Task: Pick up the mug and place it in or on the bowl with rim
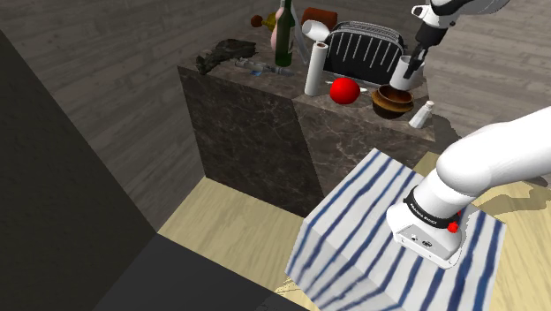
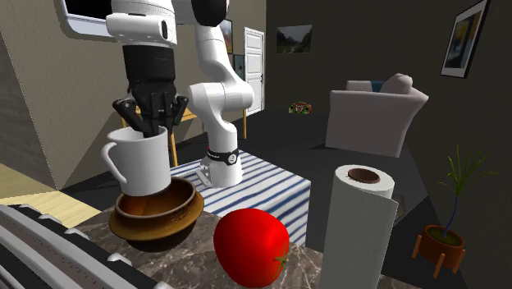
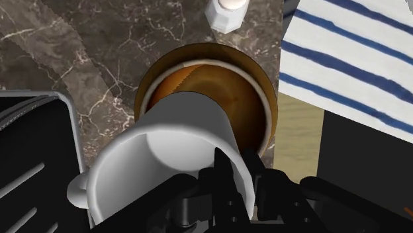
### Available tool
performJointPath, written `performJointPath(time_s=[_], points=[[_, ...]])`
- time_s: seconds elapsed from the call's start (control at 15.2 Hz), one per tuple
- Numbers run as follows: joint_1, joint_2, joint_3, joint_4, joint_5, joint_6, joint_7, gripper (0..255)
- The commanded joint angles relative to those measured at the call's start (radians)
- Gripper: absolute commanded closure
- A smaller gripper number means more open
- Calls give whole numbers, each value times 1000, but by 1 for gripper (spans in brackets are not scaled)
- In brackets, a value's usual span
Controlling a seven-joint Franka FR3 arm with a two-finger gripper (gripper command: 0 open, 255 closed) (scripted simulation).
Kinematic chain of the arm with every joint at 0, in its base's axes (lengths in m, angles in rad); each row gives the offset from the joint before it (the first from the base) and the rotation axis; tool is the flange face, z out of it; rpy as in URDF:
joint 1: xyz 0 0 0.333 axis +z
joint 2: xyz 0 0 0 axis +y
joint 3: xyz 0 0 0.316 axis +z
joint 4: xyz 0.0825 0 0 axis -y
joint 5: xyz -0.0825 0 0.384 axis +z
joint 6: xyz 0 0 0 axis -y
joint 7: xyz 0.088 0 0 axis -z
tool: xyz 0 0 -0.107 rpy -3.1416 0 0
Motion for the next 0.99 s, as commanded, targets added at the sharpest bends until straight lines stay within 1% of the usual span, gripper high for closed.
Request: performJointPath(time_s=[0.0, 0.07, 0.59, 0.66, 0.92], points=[[0, 9, -6, -21, -2, 30, 1, 255], [0, 16, -11, -36, -4, 53, 1, 255], [0, 16, -11, -36, -4, 53, 1, 255], [0, 16, -11, -36, -4, 53, 1, 0], [0, 16, -11, -36, -4, 53, 1, 0]])
